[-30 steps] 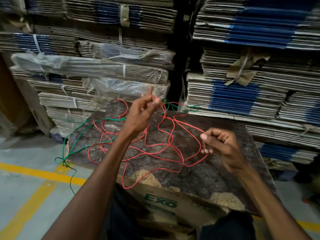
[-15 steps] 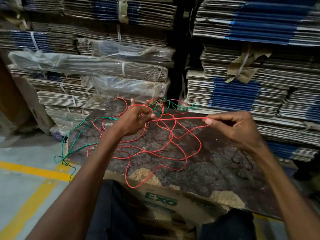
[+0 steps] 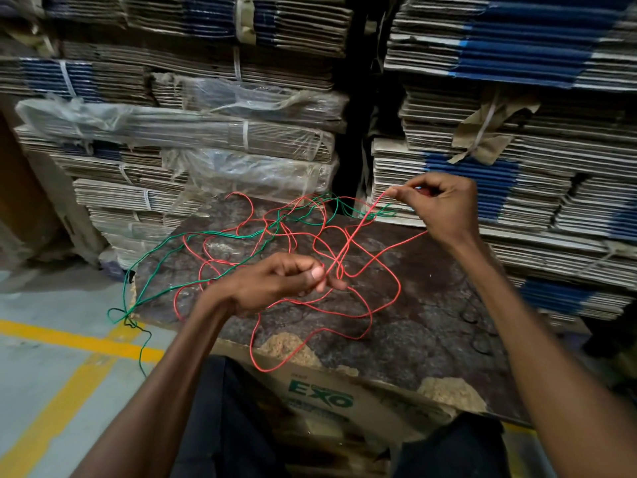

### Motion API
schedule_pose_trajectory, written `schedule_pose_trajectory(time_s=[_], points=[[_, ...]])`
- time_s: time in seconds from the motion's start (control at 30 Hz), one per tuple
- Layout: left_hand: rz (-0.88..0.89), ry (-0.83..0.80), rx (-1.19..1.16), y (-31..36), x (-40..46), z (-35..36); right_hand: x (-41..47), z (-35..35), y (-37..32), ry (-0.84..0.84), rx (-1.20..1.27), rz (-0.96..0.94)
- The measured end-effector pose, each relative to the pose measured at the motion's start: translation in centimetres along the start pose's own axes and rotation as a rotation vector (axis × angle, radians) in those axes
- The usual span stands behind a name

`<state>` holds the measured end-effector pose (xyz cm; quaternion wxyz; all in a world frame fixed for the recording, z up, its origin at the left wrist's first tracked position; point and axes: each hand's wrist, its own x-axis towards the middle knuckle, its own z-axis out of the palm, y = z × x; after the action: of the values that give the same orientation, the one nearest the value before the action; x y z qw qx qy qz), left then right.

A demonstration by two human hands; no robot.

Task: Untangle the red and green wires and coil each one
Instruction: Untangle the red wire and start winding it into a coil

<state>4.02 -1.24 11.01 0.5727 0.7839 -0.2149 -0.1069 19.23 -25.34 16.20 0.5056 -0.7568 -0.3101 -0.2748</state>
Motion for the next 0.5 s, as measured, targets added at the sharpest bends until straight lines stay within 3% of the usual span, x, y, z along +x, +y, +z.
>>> schedule_pose_trajectory(time_s=[0.23,0.5], points=[[0.207,-0.018,-0.603,0.6,-0.5,1.2,-1.0,2.6,2.7,-0.139,0.152,0.224],[0.411,0.16,-0.87,2.7,0.5,0.8,-4.7,3.2,2.7,-0.334,0.296,0.357]])
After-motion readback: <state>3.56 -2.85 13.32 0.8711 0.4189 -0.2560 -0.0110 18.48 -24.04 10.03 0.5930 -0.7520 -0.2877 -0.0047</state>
